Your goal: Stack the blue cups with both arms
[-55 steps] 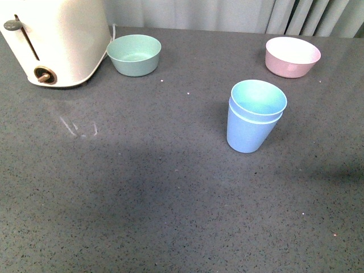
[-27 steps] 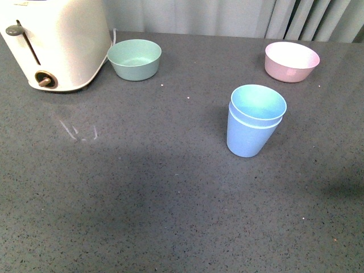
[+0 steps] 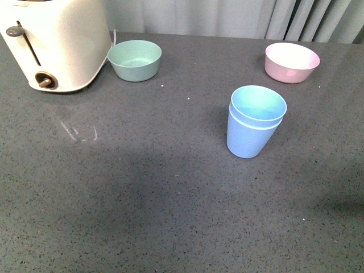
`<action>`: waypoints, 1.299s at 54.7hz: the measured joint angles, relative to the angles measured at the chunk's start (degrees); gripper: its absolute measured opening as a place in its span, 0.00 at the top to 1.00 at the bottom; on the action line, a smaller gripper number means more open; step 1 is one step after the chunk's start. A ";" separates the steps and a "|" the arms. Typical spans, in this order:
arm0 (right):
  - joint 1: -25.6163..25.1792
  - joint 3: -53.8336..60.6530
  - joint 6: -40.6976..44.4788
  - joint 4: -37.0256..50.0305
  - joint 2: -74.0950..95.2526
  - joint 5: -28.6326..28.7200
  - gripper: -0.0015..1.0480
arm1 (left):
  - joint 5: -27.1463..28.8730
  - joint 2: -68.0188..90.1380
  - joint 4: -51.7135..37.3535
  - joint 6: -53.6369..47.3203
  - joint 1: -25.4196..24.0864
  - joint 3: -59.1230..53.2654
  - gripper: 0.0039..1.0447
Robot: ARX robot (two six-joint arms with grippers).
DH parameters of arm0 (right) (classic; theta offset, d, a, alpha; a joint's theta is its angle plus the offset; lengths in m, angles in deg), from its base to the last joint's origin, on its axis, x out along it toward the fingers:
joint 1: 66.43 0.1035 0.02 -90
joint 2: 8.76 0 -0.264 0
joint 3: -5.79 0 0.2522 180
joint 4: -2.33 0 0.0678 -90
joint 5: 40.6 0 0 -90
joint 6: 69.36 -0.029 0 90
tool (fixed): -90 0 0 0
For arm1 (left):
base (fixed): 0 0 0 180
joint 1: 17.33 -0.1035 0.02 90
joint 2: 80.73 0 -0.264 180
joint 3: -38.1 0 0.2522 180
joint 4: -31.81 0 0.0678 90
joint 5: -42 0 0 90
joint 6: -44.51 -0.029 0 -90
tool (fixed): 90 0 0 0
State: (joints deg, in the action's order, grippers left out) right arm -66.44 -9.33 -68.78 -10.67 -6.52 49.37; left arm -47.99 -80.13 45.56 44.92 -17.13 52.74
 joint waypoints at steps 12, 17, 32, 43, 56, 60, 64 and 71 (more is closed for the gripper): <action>0.00 0.00 0.00 -0.61 -1.81 0.02 0.98 | 0.00 0.00 0.00 0.00 0.00 0.00 0.08; 0.00 0.00 0.00 -0.61 -1.84 0.02 0.98 | -0.02 0.00 0.00 0.00 0.00 0.00 0.08; 0.00 0.00 0.00 -0.61 -1.88 0.02 0.59 | -0.02 0.00 0.00 0.00 0.00 0.00 0.08; 0.00 0.00 0.00 -0.61 -1.88 0.02 0.29 | -0.02 0.00 0.00 0.00 0.00 0.00 0.08; 0.00 0.00 -0.07 -0.61 -1.88 0.02 0.09 | -0.02 0.00 0.00 0.00 0.00 -0.02 0.08; 0.00 0.00 -0.07 -0.61 -1.88 0.02 0.09 | 0.00 0.00 0.00 0.00 0.00 0.00 0.08; 0.00 0.00 -0.07 -0.61 -1.88 0.02 0.09 | -0.02 0.00 0.00 0.00 0.00 -0.02 0.08; 0.00 0.00 -0.07 -0.61 -1.88 0.02 0.09 | -0.02 0.00 0.00 0.00 0.00 0.00 0.08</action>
State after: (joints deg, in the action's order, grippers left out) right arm -66.44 -9.33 -68.85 -11.28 -8.40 49.39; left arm -48.01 -80.13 45.56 44.92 -17.13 52.74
